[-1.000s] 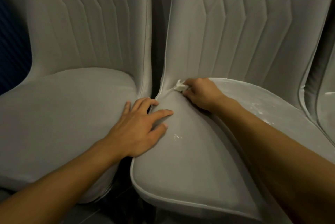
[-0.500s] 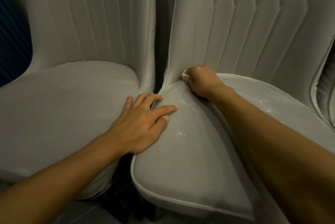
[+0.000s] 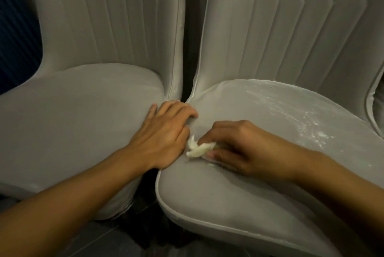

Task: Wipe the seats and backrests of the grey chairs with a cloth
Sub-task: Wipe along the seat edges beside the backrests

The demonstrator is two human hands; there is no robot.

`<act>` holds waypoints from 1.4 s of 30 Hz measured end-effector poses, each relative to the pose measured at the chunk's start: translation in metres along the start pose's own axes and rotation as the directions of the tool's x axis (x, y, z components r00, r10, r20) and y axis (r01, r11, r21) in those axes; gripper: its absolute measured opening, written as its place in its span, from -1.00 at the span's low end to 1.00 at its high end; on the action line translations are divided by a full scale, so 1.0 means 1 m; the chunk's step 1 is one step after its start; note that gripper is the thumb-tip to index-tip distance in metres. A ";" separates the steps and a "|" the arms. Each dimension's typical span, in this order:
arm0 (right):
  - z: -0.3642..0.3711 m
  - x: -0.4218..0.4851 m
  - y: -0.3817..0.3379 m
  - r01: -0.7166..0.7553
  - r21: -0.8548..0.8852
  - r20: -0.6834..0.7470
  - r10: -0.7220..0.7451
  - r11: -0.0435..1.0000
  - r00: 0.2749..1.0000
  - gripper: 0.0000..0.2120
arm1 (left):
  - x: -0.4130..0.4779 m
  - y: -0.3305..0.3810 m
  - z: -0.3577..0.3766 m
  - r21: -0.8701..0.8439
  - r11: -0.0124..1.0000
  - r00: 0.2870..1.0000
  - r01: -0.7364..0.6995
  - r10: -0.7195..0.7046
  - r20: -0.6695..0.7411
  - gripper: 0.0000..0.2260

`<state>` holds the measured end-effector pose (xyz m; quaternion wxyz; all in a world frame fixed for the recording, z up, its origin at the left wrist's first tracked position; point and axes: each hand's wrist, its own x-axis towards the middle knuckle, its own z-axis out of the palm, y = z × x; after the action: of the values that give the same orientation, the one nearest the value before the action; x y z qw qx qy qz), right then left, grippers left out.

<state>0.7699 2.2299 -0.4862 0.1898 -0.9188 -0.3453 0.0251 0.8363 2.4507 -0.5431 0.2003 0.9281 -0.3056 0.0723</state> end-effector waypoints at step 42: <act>0.000 -0.040 -0.035 -0.195 -0.190 -0.093 0.180 0.962 0.979 -0.71 | -0.002 0.015 -0.011 0.261 0.965 0.999 -0.028 0.021 0.029 -0.55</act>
<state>0.7180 2.2284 -0.4773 0.1070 -0.9620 -0.2499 -0.0261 0.8258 2.4450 -0.5288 0.0713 0.9434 -0.3074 0.1022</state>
